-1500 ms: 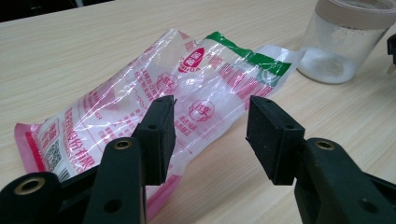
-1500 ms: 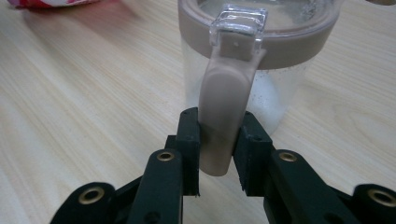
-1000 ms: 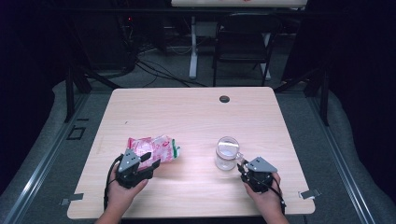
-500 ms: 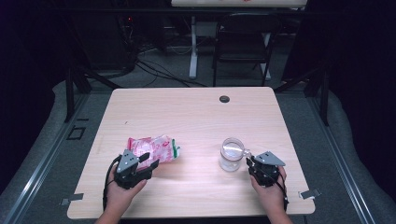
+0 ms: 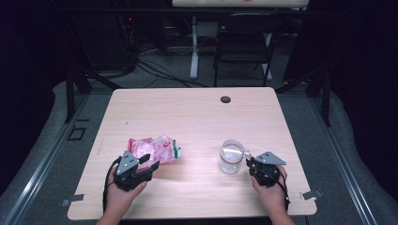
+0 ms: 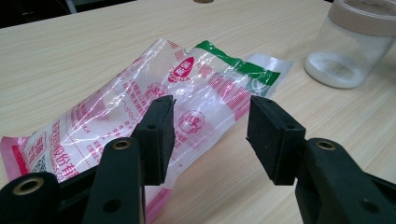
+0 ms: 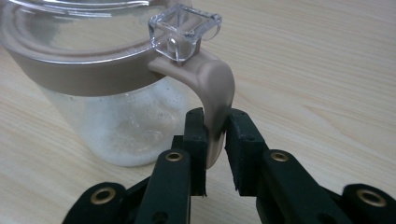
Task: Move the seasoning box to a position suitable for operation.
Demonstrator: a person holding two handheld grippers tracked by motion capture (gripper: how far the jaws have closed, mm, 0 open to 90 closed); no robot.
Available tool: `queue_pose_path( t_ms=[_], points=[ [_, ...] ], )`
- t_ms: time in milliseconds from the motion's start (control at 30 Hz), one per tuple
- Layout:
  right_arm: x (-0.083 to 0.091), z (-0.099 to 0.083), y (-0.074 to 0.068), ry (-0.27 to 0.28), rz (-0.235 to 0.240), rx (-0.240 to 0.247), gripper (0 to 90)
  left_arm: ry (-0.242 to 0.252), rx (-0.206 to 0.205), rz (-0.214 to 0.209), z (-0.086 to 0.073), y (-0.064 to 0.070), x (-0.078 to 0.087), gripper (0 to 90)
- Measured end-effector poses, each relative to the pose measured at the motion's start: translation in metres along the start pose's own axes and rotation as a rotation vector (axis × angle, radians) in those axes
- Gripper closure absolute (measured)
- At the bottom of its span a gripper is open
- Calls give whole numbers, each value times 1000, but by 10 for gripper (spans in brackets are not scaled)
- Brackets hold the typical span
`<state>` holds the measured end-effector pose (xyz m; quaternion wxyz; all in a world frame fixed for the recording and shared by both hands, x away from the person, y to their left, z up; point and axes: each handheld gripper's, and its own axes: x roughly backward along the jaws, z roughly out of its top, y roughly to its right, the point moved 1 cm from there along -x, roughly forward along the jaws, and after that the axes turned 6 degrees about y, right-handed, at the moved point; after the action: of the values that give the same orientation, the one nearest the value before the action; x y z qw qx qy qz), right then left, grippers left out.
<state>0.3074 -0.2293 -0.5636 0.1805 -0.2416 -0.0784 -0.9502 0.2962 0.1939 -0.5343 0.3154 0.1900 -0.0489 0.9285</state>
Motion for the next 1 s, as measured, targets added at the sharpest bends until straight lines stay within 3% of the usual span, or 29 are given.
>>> queue_pose_path(
  t_ms=[333,633,1000],
  points=[
    [4,1,-23,-4,107,70,790,2,-9,-19,1,5,-1,511],
    [6,1,-37,-8,170,100,790,0,-13,-21,1,6,-1,510],
    [16,-1,-67,-13,260,159,788,0,-18,-38,3,10,-3,509]
  ],
)
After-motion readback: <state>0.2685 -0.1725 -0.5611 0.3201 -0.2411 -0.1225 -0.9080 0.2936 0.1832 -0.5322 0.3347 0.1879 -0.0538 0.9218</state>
